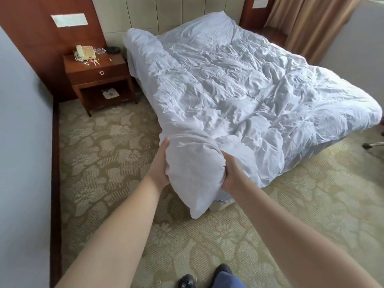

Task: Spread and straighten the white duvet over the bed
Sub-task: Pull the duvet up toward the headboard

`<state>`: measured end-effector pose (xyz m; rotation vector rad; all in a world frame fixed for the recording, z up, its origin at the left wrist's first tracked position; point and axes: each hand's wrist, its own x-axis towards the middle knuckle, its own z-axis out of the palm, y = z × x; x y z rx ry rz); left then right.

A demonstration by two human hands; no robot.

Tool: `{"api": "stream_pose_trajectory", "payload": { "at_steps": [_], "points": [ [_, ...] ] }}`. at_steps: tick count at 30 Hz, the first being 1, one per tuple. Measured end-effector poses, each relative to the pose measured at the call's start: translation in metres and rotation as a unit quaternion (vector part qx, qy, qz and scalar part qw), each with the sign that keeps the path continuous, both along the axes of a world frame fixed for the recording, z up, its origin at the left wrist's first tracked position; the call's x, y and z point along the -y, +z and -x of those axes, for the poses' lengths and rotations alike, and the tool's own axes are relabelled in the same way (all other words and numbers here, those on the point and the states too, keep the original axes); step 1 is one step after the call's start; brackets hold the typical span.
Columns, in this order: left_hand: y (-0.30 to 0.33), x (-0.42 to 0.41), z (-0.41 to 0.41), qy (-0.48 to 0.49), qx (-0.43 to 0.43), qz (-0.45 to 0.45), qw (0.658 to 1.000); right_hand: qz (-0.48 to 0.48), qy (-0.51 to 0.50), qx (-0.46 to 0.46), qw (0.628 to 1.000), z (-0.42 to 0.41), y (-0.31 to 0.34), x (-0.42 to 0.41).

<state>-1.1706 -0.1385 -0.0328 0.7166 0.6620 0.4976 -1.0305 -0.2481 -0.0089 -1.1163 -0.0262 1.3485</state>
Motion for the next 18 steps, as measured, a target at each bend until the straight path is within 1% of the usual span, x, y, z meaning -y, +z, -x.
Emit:
{"api": "stream_pose_trajectory", "payload": {
  "at_steps": [1, 2, 4, 5, 6, 7, 9, 10, 11, 12, 13, 14, 15, 16, 17, 18],
  "points": [
    [0.005, 0.001, 0.001, -0.006, -0.005, -0.009, 1.000, 0.014, -0.004, -0.005, 1.000, -0.001, -0.005, 0.004],
    [0.008, 0.003, 0.001, -0.019, -0.033, -0.012, 0.999, 0.035, -0.008, -0.005, 0.999, 0.000, -0.010, 0.008],
    [0.011, 0.011, 0.004, -0.042, -0.132, -0.017, 0.990, 0.104, 0.000, 0.012, 0.995, 0.006, -0.021, 0.017],
    [0.013, 0.014, 0.008, -0.037, -0.178, -0.013, 0.983, 0.134, 0.005, 0.035, 0.990, 0.009, -0.020, 0.021],
    [0.019, 0.015, 0.011, -0.013, -0.211, -0.021, 0.977, 0.156, 0.000, 0.074, 0.985, 0.008, -0.011, 0.020],
    [0.031, 0.011, 0.012, 0.025, -0.218, -0.041, 0.975, 0.156, -0.012, 0.122, 0.980, 0.002, 0.008, 0.016],
    [0.078, -0.003, 0.006, 0.107, -0.157, -0.106, 0.976, 0.119, -0.071, 0.254, 0.957, -0.013, 0.068, -0.003],
    [0.102, -0.006, 0.003, 0.140, -0.121, -0.143, 0.972, 0.072, -0.114, 0.300, 0.944, -0.016, 0.098, -0.010],
    [0.118, -0.003, -0.001, 0.158, -0.097, -0.172, 0.967, 0.023, -0.147, 0.332, 0.931, -0.016, 0.115, -0.013],
    [0.120, 0.002, -0.002, 0.164, -0.110, -0.199, 0.960, 0.002, -0.152, 0.368, 0.917, -0.014, 0.117, -0.009],
    [0.097, 0.011, -0.001, 0.151, -0.174, -0.217, 0.949, 0.043, -0.120, 0.403, 0.906, -0.011, 0.096, 0.004],
    [0.064, 0.028, 0.004, 0.110, -0.272, -0.213, 0.932, 0.123, -0.051, 0.410, 0.902, -0.004, 0.064, 0.027],
    [0.025, 0.051, 0.012, 0.042, -0.368, -0.174, 0.913, 0.216, 0.047, 0.395, 0.892, 0.006, 0.017, 0.055],
    [-0.007, 0.078, 0.021, -0.027, -0.433, -0.130, 0.892, 0.288, 0.151, 0.375, 0.868, 0.016, -0.018, 0.085],
    [-0.031, 0.097, 0.026, -0.063, -0.471, -0.100, 0.874, 0.344, 0.226, 0.345, 0.843, 0.022, -0.043, 0.106],
    [-0.045, 0.105, 0.029, -0.066, -0.502, -0.088, 0.858, 0.372, 0.228, 0.297, 0.850, 0.022, -0.056, 0.116]
  ]
}}
